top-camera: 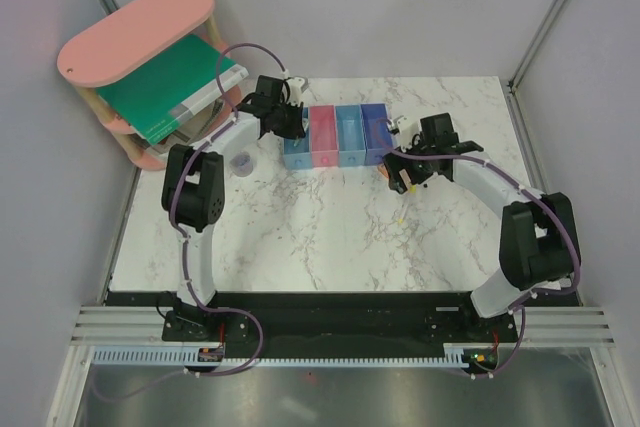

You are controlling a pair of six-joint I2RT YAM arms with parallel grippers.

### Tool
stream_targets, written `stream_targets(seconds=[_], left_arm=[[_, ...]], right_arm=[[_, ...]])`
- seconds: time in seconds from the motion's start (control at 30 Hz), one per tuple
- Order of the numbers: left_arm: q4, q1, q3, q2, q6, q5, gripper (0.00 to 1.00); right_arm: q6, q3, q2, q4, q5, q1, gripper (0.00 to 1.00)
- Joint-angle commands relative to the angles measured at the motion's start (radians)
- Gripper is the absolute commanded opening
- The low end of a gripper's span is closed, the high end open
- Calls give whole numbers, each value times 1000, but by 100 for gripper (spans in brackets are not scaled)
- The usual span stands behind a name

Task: Sort the stationery into containers
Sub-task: Place the stationery in the storage box.

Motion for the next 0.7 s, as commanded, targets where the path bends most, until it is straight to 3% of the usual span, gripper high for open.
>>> stream_targets(seconds=[0.0,0.07,0.3,0.67], left_arm=[[33,2,39,21,44,-2,24],[30,1,38,24,53,-2,39],[7,2,41,14,72,6,60],[-28,4,33,-130,73,52,61]], right_arm=[[1,70,39,42,-101,5,94],[5,84,62,42,-114,8,94],[7,125,168,73,-129,11,93],[4,183,283,118,-112,17,92]])
